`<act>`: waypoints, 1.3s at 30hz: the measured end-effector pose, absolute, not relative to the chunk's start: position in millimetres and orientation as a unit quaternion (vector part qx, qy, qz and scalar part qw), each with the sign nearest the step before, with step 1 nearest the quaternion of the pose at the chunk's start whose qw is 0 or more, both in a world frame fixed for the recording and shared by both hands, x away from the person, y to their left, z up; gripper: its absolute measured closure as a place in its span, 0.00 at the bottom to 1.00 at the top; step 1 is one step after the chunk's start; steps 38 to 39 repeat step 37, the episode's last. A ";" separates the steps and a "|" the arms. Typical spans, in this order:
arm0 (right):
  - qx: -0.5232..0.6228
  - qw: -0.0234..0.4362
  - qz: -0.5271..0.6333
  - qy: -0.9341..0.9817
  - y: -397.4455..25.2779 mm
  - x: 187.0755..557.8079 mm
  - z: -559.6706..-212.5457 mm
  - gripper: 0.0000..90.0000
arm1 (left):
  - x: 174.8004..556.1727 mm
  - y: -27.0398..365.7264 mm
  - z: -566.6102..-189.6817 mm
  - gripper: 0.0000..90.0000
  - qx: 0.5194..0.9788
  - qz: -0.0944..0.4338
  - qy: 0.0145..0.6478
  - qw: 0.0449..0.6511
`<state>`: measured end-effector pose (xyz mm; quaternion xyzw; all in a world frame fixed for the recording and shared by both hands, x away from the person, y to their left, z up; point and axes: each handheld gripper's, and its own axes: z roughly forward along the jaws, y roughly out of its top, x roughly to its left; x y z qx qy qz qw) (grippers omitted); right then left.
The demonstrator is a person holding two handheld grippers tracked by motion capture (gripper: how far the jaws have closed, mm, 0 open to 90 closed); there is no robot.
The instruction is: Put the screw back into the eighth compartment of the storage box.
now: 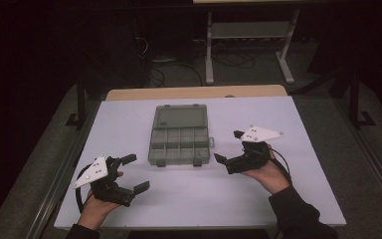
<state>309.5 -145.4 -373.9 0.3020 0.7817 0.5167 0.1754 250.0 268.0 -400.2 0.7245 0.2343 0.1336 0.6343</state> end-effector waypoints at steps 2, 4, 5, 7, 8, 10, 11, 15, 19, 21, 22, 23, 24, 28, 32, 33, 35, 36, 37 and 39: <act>0.302 0.179 0.525 0.775 -153.0 301.6 -374.5 0.00 | 250.1 268.4 -400.3 0.00 0.725 0.134 0.235 0.633; 0.303 0.182 0.533 0.769 -159.7 295.5 -374.4 0.00 | 250.1 268.4 -400.6 0.00 0.726 0.134 0.235 0.633; 0.302 0.184 0.540 0.764 -163.4 292.4 -374.3 0.00 | 250.1 268.0 -401.1 0.00 0.725 0.133 0.235 0.634; 0.306 0.185 0.549 0.755 -169.6 286.8 -374.8 0.00 | 250.0 268.0 -401.4 0.00 0.727 0.134 0.234 0.632; 0.308 0.185 0.553 0.752 -172.8 284.1 -375.3 0.00 | 249.9 268.0 -401.4 0.00 0.728 0.135 0.232 0.630; 0.312 0.186 0.562 0.743 -180.0 279.3 -376.7 0.00 | 249.6 267.5 -401.8 0.00 0.726 0.135 0.233 0.633; 0.313 0.185 0.568 0.738 -183.4 277.0 -377.7 0.00 | 249.6 267.9 -401.7 0.00 0.727 0.136 0.232 0.632; 0.322 0.189 0.584 0.721 -197.9 267.9 -383.2 0.00 | 249.3 268.2 -401.2 0.00 0.726 0.136 0.231 0.633; 0.327 0.196 0.590 0.712 -210.7 260.7 -389.8 0.00 | 248.9 267.9 -401.4 0.00 0.727 0.136 0.231 0.633; 0.333 0.193 0.592 0.708 -215.4 258.9 -391.8 0.00 | 248.9 267.8 -401.8 0.00 0.725 0.136 0.231 0.634; 0.334 0.196 0.593 0.706 -218.6 257.7 -393.0 0.00 | 248.8 267.9 -402.1 0.00 0.725 0.136 0.232 0.635; 0.336 0.197 0.595 0.703 -220.8 256.3 -393.6 0.00 | 248.7 268.4 -402.4 0.00 0.726 0.136 0.231 0.633; 0.338 0.197 0.599 0.699 -222.4 255.0 -394.1 0.00 | 248.7 268.8 -402.8 0.00 0.727 0.137 0.231 0.632; 0.341 0.203 0.602 0.693 -228.3 251.0 -396.8 0.00 | 248.4 269.4 -404.5 0.00 0.726 0.137 0.233 0.633; 0.344 0.195 0.600 0.695 -230.3 249.3 -401.7 0.00 | 248.3 270.1 -404.5 0.00 0.727 0.138 0.233 0.631; 0.346 0.193 0.598 0.697 -230.1 248.8 -402.0 0.00 | 248.4 270.2 -404.5 0.00 0.726 0.139 0.232 0.632; 0.340 0.198 0.599 0.697 -229.6 248.9 -401.2 0.00 | 248.3 270.8 -404.3 0.00 0.726 0.140 0.233 0.632; 0.339 0.198 0.601 0.696 -229.3 248.4 -400.5 0.00 | 248.5 271.2 -404.2 0.00 0.727 0.140 0.233 0.631; 0.336 0.200 0.603 0.695 -229.4 248.1 -399.6 0.00 | 248.5 271.4 -404.4 0.00 0.727 0.140 0.235 0.630; 0.336 0.200 0.603 0.695 -229.4 248.1 -399.6 0.00 | 248.5 271.4 -404.4 0.00 0.727 0.140 0.235 0.630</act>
